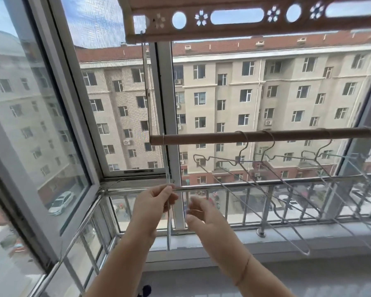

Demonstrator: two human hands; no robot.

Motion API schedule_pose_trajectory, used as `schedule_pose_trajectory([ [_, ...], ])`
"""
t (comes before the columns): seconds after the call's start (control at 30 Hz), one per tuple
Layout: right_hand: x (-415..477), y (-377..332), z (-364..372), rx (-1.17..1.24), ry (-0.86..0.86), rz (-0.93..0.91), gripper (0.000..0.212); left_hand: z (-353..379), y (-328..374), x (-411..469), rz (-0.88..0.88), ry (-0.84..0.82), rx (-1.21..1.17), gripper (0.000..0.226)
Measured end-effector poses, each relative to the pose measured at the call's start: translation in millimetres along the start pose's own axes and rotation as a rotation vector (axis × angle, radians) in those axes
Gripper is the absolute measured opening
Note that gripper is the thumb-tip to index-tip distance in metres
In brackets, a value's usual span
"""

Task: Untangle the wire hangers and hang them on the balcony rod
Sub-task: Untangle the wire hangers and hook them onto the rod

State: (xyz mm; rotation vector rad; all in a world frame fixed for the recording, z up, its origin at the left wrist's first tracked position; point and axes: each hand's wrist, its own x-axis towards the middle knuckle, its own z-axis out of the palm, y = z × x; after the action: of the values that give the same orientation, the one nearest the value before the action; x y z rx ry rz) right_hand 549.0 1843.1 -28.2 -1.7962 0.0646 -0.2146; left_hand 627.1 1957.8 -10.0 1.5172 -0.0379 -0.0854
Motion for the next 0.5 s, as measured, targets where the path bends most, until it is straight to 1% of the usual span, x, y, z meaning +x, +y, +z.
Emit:
schedule_pose_trajectory([
  [0.1,-7,-9,-36,-0.151,0.146,-0.16,0.037,0,-1,1,0.007,-0.015,0.063,0.017],
  [0.17,-10,-15,-64,-0.201,0.257,-0.223,0.033,2,-3,-1,0.043,0.016,0.174,0.031],
  [0.2,-12,-17,-79,-0.222,0.313,-0.238,0.032,4,-2,-3,0.094,0.06,0.241,0.041],
  [0.23,-12,-18,-93,-0.252,0.368,-0.243,0.031,7,0,-8,0.174,0.118,0.31,0.05],
  [0.27,-12,-18,-106,-0.295,0.43,-0.251,0.03,10,5,-16,0.29,0.18,0.37,0.053],
  [0.33,-10,-15,-128,-0.398,0.545,-0.249,0.03,22,18,-37,0.567,0.26,0.43,0.048],
  [0.37,-8,-14,-137,-0.446,0.581,-0.24,0.031,31,23,-47,0.659,0.24,0.431,0.041],
  [0.4,-6,-12,-144,-0.493,0.6,-0.233,0.031,41,27,-56,0.699,0.173,0.414,0.034],
  [0.43,-3,-9,-151,-0.539,0.605,-0.22,0.031,52,28,-63,0.685,0.074,0.387,0.03],
  [0.5,2,-4,-160,-0.607,0.587,-0.16,0.032,76,24,-69,0.529,-0.147,0.339,0.026],
])
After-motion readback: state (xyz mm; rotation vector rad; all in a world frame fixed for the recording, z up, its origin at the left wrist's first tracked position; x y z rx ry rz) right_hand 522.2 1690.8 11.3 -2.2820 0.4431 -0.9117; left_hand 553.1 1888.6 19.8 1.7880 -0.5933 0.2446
